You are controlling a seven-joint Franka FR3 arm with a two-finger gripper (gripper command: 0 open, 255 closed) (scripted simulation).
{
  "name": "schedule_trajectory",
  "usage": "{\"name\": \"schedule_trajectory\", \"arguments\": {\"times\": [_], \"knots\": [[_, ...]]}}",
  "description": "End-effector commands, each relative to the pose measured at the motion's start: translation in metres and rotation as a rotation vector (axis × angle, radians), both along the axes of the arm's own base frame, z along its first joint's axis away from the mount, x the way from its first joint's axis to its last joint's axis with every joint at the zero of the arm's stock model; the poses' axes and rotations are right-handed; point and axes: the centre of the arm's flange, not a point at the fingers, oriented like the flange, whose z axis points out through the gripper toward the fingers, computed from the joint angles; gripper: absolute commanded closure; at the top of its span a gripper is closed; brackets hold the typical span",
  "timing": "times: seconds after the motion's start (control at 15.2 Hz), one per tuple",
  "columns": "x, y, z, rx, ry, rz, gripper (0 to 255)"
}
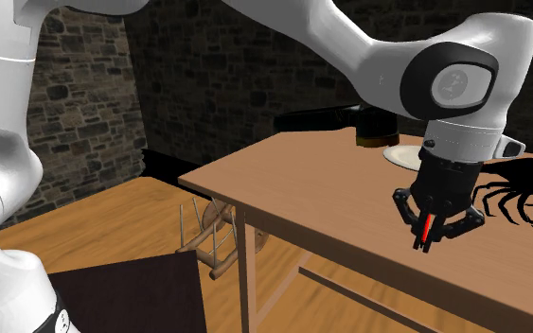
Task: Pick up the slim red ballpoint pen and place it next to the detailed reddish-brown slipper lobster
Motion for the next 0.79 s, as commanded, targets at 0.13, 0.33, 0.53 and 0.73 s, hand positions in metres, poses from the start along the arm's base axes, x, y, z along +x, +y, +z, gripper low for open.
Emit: {"name": "schedule_trajectory", "arguments": {"times": [0.13, 0.33, 0.53, 0.73], "knots": [[0.0, 0.0, 0.0, 0.0, 0.0, 0.0, 255], [0.0, 0.0, 0.0, 0.0, 0.0, 0.0, 0], [0.0, 0.0, 0.0, 0.0, 0.0, 0.0, 0], [0.001, 0.0, 0.026, 0.0, 0.0, 0.0, 0]]}}
